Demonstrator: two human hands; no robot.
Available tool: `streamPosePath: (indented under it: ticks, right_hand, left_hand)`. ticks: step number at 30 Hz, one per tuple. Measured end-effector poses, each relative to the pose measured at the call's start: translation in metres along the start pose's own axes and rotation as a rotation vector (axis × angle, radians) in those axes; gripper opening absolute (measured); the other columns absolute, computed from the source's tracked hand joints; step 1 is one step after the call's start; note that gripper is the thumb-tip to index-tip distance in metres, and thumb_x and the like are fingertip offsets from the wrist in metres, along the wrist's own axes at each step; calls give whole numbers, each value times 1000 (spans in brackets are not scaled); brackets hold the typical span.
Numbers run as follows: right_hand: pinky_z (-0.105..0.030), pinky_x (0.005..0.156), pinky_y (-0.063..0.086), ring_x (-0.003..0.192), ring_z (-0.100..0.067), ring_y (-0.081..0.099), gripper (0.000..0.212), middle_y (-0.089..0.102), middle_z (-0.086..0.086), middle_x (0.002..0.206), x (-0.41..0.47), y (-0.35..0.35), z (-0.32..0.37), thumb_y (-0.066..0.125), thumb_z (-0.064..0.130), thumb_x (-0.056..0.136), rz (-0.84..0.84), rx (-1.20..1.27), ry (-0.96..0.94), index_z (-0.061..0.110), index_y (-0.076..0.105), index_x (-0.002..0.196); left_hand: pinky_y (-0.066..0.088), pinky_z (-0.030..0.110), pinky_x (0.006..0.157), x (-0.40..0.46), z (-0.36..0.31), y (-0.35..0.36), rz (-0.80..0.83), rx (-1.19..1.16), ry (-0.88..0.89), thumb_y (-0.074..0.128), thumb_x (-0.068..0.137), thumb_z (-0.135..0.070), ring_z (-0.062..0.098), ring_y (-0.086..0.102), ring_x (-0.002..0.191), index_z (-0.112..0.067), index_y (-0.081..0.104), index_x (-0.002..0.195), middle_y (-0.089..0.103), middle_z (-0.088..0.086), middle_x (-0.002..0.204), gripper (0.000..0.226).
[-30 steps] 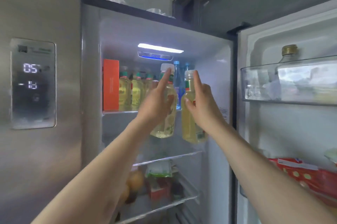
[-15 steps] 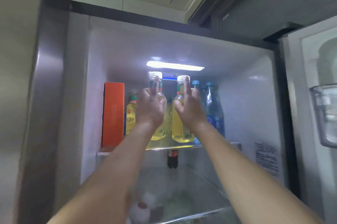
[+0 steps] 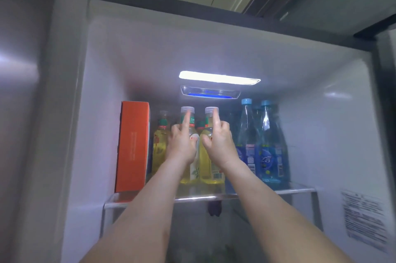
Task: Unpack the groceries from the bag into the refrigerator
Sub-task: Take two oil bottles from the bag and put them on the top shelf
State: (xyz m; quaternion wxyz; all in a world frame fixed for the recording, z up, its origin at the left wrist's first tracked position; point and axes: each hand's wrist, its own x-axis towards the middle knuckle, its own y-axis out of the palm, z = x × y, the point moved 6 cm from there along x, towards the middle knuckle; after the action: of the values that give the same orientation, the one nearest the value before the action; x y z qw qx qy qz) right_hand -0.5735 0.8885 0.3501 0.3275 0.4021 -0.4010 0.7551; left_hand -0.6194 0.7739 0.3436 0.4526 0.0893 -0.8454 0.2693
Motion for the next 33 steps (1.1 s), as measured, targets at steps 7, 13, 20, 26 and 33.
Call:
streamPosePath:
  ticks: [7, 13, 20, 26, 33]
  right_hand:
    - [-45, 95, 42, 116, -37, 42, 80, 36, -18, 132, 13, 23, -11, 53, 20, 93, 49, 41, 31, 28, 1, 152]
    - [-46, 101, 39, 124, -35, 40, 86, 27, -17, 141, 19, 28, -18, 56, 26, 93, 119, 33, 98, 29, -7, 152]
    - [-50, 110, 30, 137, -38, 28, 79, 15, -15, 155, 6, 18, -9, 58, 27, 91, 169, -18, 82, 25, 7, 152]
    - [-47, 113, 25, 145, -31, 14, 76, 8, -9, 160, -28, -20, 6, 57, 29, 94, 181, -136, 59, 26, 9, 152]
    - [-47, 112, 28, 144, -28, 16, 76, 12, -9, 159, -100, -67, 40, 59, 29, 93, 170, -234, -11, 22, 13, 153]
  left_hand:
    - [43, 49, 101, 12, 11, 12, 32, 41, -31, 46, 97, -28, 32, 40, 128, -49, -7, 144, 26, 8, 145, 73]
    - [44, 46, 102, 15, 12, 14, 55, 75, -24, 53, 95, -29, 32, 38, 131, -47, -13, 143, 23, 9, 149, 83]
    - [30, 48, 112, 3, 14, 7, 71, 114, -122, 59, 91, -31, 34, 15, 144, -36, -15, 147, 5, 9, 158, 93]
    - [20, 47, 115, -36, -13, -8, 106, 184, -91, 60, 90, -34, 28, 3, 146, -28, 3, 151, 6, 6, 159, 84]
    - [22, 42, 114, -115, -56, -40, 133, 261, 119, 57, 91, -39, 27, 16, 142, -20, 19, 150, 20, 9, 155, 73]
